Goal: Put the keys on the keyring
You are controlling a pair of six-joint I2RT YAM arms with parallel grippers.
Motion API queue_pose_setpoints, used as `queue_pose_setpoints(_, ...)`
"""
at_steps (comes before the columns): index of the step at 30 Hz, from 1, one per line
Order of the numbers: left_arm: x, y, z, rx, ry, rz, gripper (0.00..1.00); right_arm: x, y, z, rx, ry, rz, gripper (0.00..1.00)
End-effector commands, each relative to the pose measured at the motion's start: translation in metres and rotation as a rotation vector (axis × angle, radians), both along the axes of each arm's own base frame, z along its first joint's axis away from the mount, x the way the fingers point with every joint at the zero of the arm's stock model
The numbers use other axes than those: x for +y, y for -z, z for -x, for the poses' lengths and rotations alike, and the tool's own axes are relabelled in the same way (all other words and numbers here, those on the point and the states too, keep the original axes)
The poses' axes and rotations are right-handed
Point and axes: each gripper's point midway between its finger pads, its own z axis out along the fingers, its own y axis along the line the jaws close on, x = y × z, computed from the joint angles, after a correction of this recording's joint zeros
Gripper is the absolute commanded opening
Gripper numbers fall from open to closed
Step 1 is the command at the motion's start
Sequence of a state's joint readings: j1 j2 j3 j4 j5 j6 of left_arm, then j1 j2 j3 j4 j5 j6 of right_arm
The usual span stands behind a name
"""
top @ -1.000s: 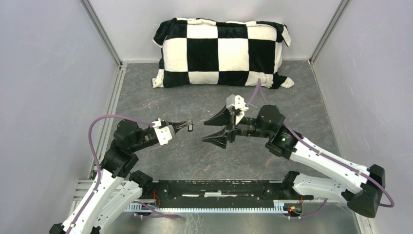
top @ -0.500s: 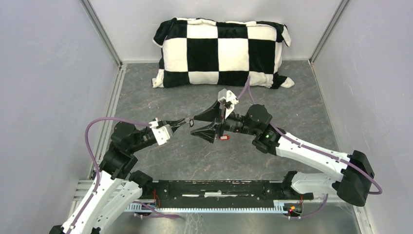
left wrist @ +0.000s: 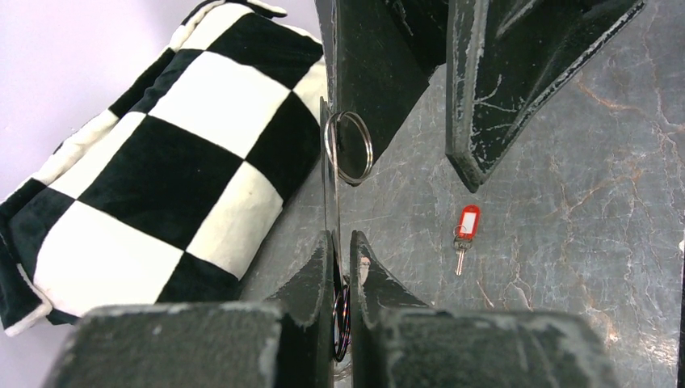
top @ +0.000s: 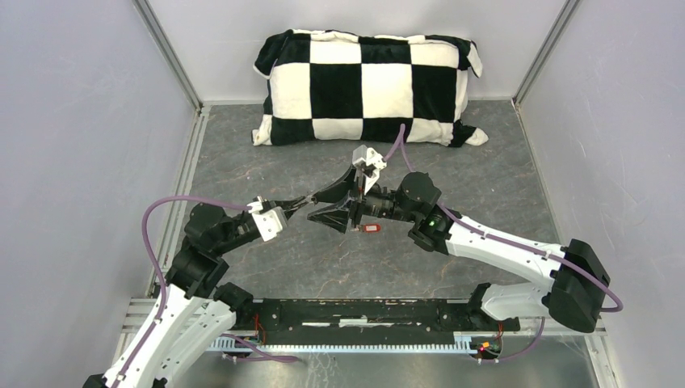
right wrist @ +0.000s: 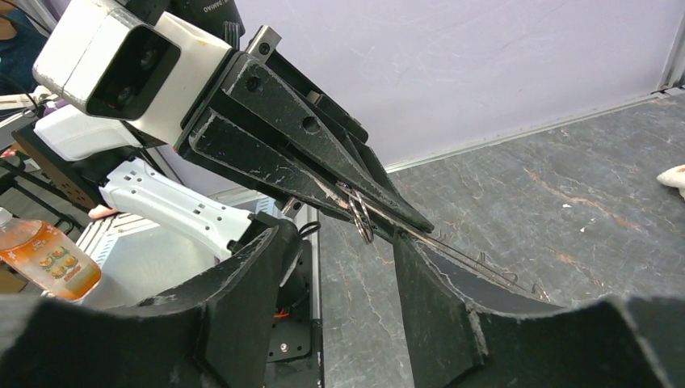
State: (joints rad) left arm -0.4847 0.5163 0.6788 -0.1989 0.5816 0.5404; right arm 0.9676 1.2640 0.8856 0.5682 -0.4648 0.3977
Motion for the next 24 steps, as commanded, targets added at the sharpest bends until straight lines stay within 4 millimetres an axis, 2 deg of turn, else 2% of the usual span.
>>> queue_pose_setpoints(1, 0.0, -0.011, 0.001, -0.061, 0.003, 0.021, 0.02, 0.001, -0.039, 0.0, -0.044, 0.007, -0.106, 0.57)
queue_pose_setpoints(4, 0.001, -0.008, 0.0, -0.064, 0.0, 0.015, 0.02, 0.002, -0.039, -0.002, -0.035, 0.014, -0.106, 0.52)
queue_pose_setpoints(10, 0.003, -0.005, -0.002, -0.083, -0.012, -0.001, 0.02, 0.005, -0.035, -0.006, 0.003, 0.026, -0.096, 0.33)
queue_pose_setpoints(17, 0.006, -0.001, -0.011, -0.089, -0.053, -0.011, 0.02, 0.01, -0.029, -0.012, 0.045, 0.043, -0.074, 0.01)
queue_pose_setpoints(20, 0.004, -0.002, -0.007, -0.083, -0.035, -0.007, 0.03, 0.01, -0.023, -0.017, 0.043, 0.07, -0.035, 0.0)
queue_pose_setpoints(21, 0.004, -0.002, -0.005, -0.081, -0.023, -0.01, 0.12, 0.009, -0.021, -0.018, 0.039, 0.075, -0.023, 0.0)
queue_pose_setpoints(22, 0.003, 0.0, -0.002, -0.076, -0.009, -0.017, 0.27, 0.009, -0.021, -0.017, 0.026, 0.073, -0.008, 0.0)
queue_pose_setpoints(23, 0.002, 0.001, 0.001, -0.073, 0.008, -0.026, 0.38, 0.008, -0.021, -0.018, 0.009, 0.074, 0.012, 0.0)
queue_pose_setpoints(24, 0.001, 0.003, 0.006, -0.067, 0.028, -0.039, 0.43, 0.008, -0.019, -0.018, -0.003, 0.07, 0.044, 0.0)
